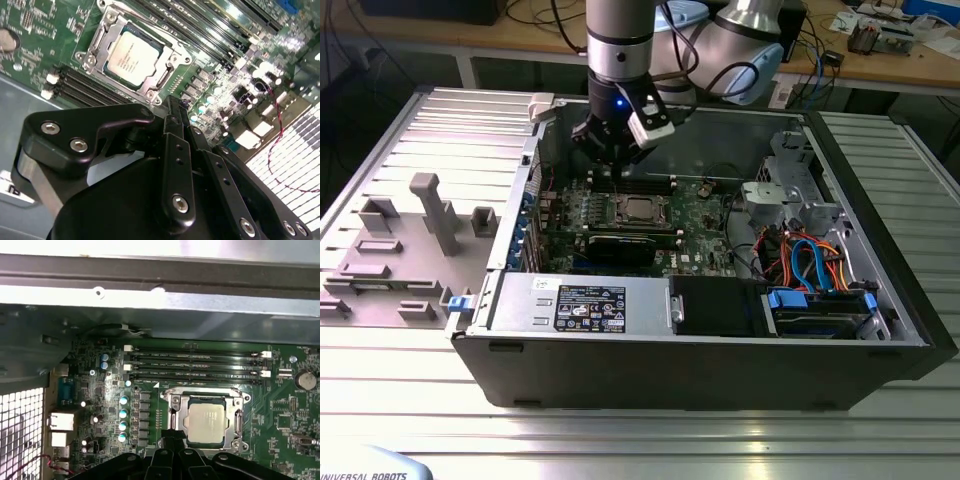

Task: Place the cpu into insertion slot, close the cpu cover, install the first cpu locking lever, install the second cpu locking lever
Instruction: 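Install the first cpu locking lever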

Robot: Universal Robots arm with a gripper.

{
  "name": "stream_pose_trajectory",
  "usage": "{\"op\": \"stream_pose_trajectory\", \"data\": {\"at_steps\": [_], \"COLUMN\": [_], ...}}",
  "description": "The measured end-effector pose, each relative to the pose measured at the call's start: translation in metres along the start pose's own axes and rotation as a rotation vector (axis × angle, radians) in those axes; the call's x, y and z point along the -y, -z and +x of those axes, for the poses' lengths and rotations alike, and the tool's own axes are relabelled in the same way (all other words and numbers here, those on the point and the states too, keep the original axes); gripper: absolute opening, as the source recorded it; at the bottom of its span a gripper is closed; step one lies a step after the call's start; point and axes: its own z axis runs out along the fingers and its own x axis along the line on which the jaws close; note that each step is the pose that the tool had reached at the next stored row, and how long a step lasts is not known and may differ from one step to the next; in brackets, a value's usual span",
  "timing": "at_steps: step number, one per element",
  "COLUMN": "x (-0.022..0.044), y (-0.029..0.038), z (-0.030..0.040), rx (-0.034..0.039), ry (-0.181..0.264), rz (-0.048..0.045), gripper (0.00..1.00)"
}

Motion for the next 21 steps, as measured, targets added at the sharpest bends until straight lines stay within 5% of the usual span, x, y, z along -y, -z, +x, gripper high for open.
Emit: {"op": "stream_pose_trajectory", "data": {"at_steps": [21], "x": [-0.0005], "y": [0.0000], "z": [0.0062], "rx": [-0.0002], "ry": [0.019], "rz": [-0.0004], "gripper": [0.11]}}
